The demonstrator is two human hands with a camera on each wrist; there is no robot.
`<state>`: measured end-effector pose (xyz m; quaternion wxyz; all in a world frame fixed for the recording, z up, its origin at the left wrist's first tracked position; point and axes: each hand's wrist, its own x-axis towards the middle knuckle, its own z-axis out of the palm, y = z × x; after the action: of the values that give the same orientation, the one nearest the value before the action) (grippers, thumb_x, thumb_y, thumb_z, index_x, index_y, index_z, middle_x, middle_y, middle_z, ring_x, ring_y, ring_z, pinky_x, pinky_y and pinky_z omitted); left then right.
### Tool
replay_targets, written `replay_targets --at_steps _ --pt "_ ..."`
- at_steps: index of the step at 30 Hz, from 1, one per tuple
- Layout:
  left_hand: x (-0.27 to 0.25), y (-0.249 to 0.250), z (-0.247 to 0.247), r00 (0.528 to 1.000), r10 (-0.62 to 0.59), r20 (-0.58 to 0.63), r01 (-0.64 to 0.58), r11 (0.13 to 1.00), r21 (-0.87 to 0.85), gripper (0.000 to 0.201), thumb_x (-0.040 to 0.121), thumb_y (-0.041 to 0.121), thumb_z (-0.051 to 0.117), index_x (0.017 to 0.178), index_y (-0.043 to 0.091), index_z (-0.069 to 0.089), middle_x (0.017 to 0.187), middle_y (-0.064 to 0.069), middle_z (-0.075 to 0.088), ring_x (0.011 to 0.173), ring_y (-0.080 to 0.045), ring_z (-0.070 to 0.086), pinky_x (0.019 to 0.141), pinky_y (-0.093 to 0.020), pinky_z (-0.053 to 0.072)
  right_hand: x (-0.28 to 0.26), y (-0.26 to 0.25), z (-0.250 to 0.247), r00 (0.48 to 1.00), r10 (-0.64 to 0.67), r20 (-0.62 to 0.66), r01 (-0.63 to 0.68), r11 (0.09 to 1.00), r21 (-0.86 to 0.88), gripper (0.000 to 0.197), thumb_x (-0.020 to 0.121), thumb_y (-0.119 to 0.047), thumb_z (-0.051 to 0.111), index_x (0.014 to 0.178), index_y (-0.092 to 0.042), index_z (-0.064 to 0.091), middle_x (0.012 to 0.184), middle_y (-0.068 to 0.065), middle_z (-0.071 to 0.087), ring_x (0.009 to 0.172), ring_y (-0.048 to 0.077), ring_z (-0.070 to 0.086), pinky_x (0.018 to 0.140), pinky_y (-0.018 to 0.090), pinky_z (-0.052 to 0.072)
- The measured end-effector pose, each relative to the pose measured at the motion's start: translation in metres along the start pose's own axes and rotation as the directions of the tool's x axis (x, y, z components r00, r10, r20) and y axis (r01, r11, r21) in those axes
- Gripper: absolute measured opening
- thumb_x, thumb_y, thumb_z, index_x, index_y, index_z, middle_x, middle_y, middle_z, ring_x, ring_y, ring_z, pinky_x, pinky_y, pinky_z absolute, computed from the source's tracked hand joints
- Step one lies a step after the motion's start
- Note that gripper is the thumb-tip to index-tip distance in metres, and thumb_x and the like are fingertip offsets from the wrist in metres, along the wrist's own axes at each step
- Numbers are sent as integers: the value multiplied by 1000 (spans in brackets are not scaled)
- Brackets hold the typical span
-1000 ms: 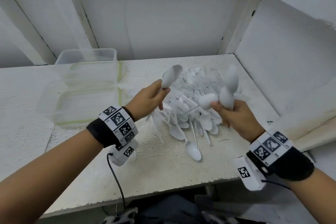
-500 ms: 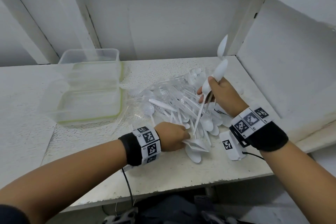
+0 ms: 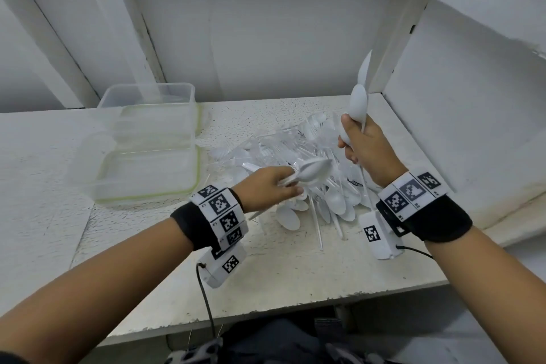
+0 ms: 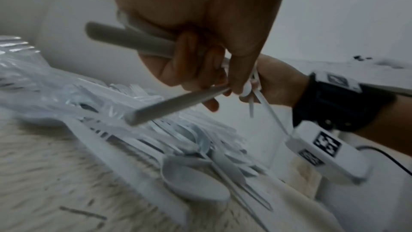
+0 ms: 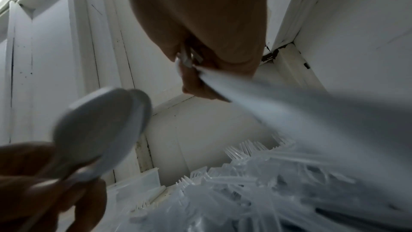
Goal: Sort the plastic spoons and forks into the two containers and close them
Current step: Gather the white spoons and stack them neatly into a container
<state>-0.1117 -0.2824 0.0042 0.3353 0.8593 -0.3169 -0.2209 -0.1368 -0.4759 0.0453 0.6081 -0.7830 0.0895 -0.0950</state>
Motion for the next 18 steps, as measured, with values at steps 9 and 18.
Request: replay_targets --at_steps 9,18 --pt "-4 -5 -22 927 -319 -197 136 776 -617 12 96 23 50 88 15 55 74 -3 64 35 -2 34 36 -15 25 -8 4 38 999 38 -30 -37 999 32 21 97 -39 42 82 -26 48 70 -2 46 45 -1 41 43 12 34" --pt "-19 0 -14 911 -333 -241 47 667 -743 12 97 21 48 93 15 58 81 -8 68 35 -4 27 36 -15 23 -15 5 82 999 27 -39 -24 998 58 26 97 -35 45 116 -17 41 85 -4 50 67 7 48 60 21 41"
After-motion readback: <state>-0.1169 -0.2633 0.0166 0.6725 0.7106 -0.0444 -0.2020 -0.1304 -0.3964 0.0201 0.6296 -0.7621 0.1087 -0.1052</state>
